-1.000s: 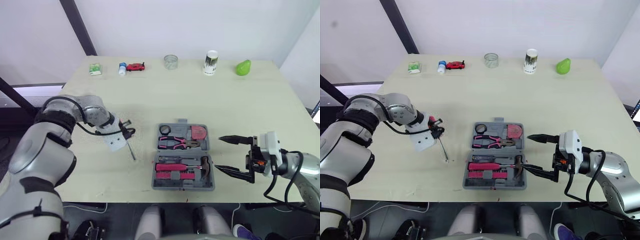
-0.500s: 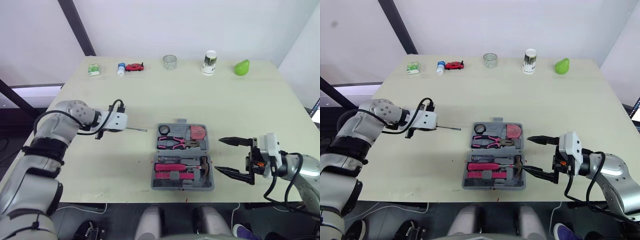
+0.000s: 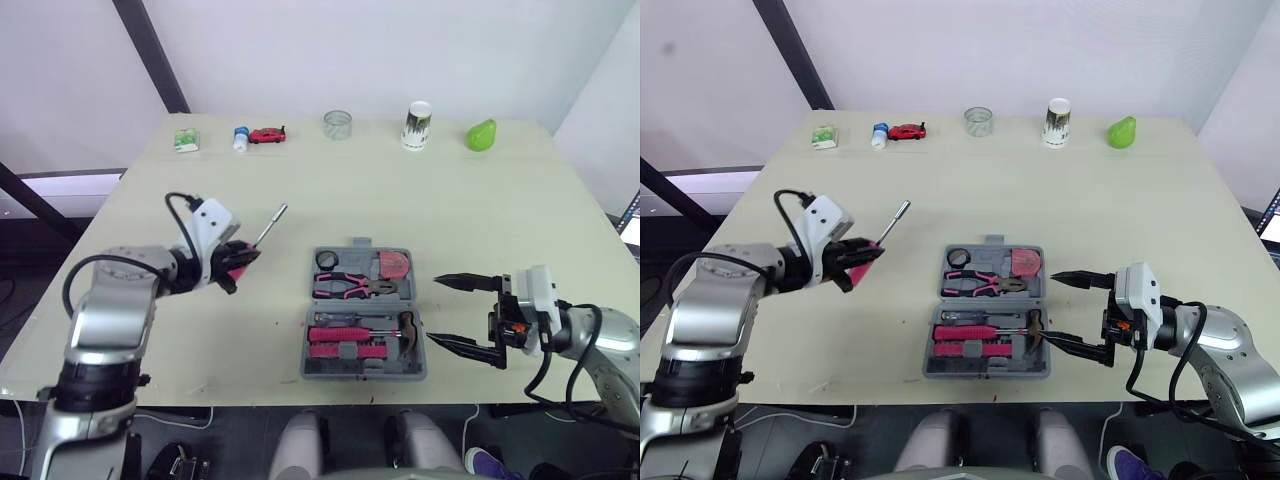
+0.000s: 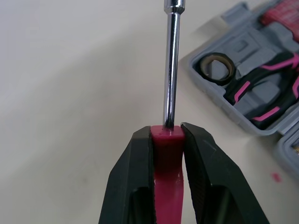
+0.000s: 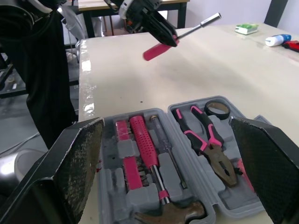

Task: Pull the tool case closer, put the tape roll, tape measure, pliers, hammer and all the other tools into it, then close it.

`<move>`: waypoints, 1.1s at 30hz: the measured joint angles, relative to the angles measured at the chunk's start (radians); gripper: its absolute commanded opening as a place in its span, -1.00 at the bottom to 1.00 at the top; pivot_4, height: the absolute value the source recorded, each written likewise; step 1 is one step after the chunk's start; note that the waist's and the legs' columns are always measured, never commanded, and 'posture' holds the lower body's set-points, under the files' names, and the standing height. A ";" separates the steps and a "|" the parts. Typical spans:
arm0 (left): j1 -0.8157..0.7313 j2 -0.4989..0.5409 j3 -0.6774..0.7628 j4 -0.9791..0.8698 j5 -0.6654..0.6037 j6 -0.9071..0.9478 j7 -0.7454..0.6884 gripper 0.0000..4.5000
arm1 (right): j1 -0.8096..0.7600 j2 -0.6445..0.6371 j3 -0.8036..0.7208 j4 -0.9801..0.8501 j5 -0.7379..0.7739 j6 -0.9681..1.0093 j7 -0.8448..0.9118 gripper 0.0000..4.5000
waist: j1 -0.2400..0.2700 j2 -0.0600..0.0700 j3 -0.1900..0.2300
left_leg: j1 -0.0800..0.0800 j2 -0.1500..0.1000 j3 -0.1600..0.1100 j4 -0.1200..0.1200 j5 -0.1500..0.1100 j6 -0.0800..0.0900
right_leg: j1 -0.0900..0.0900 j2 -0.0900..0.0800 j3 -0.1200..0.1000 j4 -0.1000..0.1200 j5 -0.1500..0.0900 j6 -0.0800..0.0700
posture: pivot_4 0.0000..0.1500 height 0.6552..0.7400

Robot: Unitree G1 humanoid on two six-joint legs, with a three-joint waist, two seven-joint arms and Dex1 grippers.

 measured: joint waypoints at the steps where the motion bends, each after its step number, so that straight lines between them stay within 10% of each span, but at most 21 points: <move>1: -0.001 -0.016 0.015 -0.038 -0.001 0.067 0.032 -0.82 | -0.001 0.000 0.000 0.008 0.000 0.000 0.003 1.00 | 0.000 0.000 0.000 | 0.000 0.000 0.000 0.000 0.000 0.000 | 0.000 0.000 0.000 0.000 0.000 0.000 | 1.00 1.00; 6: -0.017 -0.172 0.128 -0.160 -0.031 0.421 0.166 -0.82 | -0.014 0.000 0.000 0.033 0.000 -0.005 0.015 1.00 | -0.007 0.000 0.000 | 0.001 -0.001 -0.002 0.000 0.000 0.000 | 0.000 0.000 0.000 0.001 0.000 0.000 | 1.00 1.00; 28: 0.139 -0.294 0.191 -0.073 -0.208 0.439 0.486 -0.82 | -0.035 0.009 -0.001 0.064 0.001 -0.008 0.021 1.00 | -0.010 -0.004 0.000 | 0.003 -0.003 -0.006 -0.001 0.000 0.000 | 0.000 -0.003 0.003 0.003 0.000 0.000 | 1.00 1.00; 33: 0.146 -0.315 0.189 -0.046 -0.208 0.427 0.508 0.22 | -0.032 0.007 -0.001 0.058 0.001 -0.008 0.022 1.00 | -0.011 -0.004 0.000 | 0.003 -0.003 -0.006 -0.001 0.000 0.000 | 0.000 -0.003 0.003 0.003 0.000 0.000 | 1.00 1.00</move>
